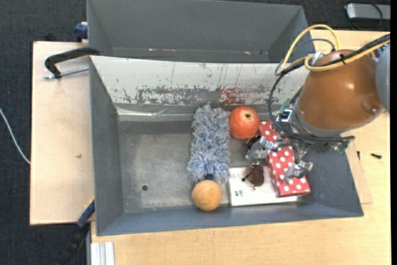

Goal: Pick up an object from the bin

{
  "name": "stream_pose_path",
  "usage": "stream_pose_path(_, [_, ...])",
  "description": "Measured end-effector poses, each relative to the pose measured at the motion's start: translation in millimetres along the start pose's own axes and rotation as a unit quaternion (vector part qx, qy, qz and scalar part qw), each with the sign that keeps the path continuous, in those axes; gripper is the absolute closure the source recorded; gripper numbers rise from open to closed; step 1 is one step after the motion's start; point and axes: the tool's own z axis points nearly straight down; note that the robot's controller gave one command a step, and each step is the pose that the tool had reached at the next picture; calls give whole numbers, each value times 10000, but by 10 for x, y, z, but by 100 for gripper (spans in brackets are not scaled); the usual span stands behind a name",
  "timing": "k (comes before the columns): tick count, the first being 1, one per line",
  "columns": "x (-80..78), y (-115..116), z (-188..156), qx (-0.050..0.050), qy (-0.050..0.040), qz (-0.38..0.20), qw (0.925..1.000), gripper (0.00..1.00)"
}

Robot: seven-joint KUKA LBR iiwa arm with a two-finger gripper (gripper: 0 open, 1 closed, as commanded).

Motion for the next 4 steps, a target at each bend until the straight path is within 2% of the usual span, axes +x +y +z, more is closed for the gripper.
stream_pose_path(1, [171, -198, 549, -90, 111, -273, 9995, 100])
stream_pose_path(2, [173, -199, 550, -90, 112, -274, 9995, 100])
stream_pose_path(3, [395, -424, -585, 0, -1, -2580, 9662, 100])
stream_pose_path(4, [391, -410, -566, -29, -3, -2584, 9660, 100])
